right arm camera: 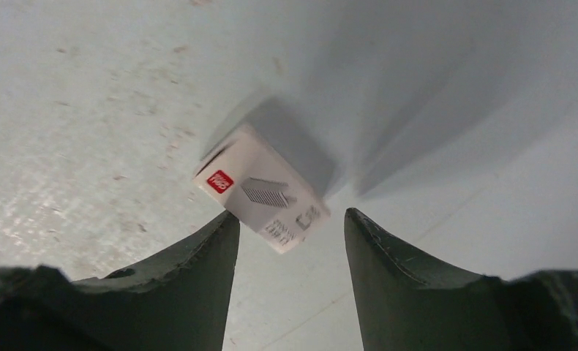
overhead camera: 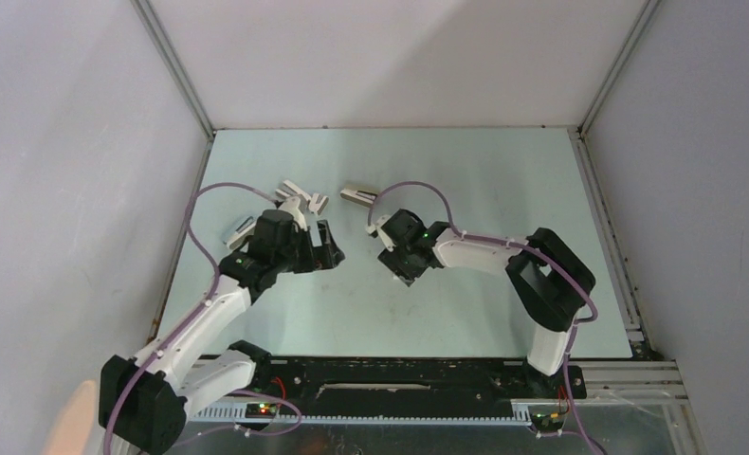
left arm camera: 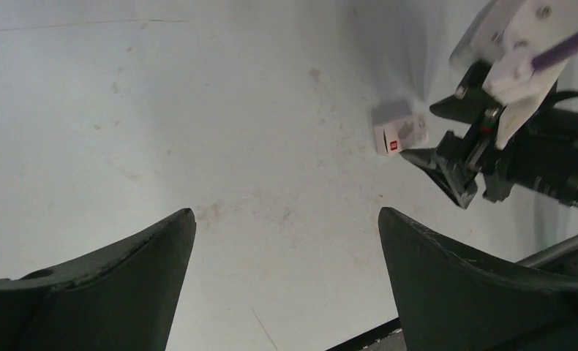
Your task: Load the staples into the stapler
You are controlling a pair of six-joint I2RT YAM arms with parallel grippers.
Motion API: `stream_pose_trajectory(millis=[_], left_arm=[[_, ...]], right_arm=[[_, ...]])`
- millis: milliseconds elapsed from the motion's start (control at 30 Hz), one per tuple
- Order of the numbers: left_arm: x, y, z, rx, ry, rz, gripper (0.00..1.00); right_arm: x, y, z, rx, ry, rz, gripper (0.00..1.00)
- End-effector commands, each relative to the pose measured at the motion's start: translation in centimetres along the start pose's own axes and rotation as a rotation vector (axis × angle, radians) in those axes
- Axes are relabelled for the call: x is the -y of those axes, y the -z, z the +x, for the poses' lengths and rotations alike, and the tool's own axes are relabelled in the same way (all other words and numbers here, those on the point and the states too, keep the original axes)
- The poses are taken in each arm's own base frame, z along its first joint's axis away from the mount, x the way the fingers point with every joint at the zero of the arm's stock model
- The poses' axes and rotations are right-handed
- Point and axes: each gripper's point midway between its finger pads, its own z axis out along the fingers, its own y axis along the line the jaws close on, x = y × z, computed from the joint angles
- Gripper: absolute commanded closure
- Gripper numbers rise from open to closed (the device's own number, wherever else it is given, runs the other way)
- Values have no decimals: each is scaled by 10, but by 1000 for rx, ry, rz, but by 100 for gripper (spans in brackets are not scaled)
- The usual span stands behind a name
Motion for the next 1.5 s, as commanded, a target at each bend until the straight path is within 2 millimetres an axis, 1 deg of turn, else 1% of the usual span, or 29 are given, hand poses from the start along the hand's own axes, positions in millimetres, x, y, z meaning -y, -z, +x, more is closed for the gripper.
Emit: stream_pose_trajectory(millis=[0, 100, 133, 233, 300, 400, 433, 567, 633, 733, 800, 867, 1000, 1167, 1300, 1367, 1467], left_arm=[[24, -13, -3, 25, -33, 57, 3], [36, -26, 8, 0, -88, 77, 5], [39, -30, 10, -4, -107, 76, 5], [53, -44, 15, -22, -141, 90, 5], [68, -52, 16, -37, -131, 127, 8], [90, -64, 22, -64, -112, 193, 13], [93, -68, 25, -68, -127, 198, 14], [92, -82, 31, -68, -299, 111, 13], [98, -88, 33, -78, -409, 89, 12], [106, -101, 38, -100, -552, 61, 12], [114, -109, 35, -105, -618, 56, 12], [116, -117, 37, -130, -672, 58, 12], [120, -132, 45, -193, -755, 81, 12], [125, -145, 57, -252, -811, 126, 13], [125, -149, 66, -294, -851, 158, 16], [123, -150, 72, -325, -874, 172, 19], [120, -153, 76, -358, -900, 168, 24]], right_arm=[[14, 24, -17, 109, -93, 1, 42], [24, 33, -17, 155, -203, -16, 40], [27, 39, -18, 183, -252, -33, 40], [37, 49, -14, 232, -394, -92, 39], [43, 53, -8, 255, -479, -131, 39], [48, 59, -7, 288, -531, -149, 37], [49, 59, -6, 288, -537, -148, 37], [52, 54, -4, 286, -592, -187, 36], [53, 53, -5, 300, -644, -244, 36], [59, 54, -9, 348, -721, -311, 35], [59, 55, -10, 367, -765, -372, 35], [60, 55, -12, 393, -796, -421, 35], [64, 49, -9, 416, -873, -516, 33], [70, 39, -7, 426, -944, -601, 33], [69, 31, -7, 420, -960, -636, 33], [68, 27, -6, 411, -972, -656, 34], [67, 23, -3, 402, -986, -680, 34]])
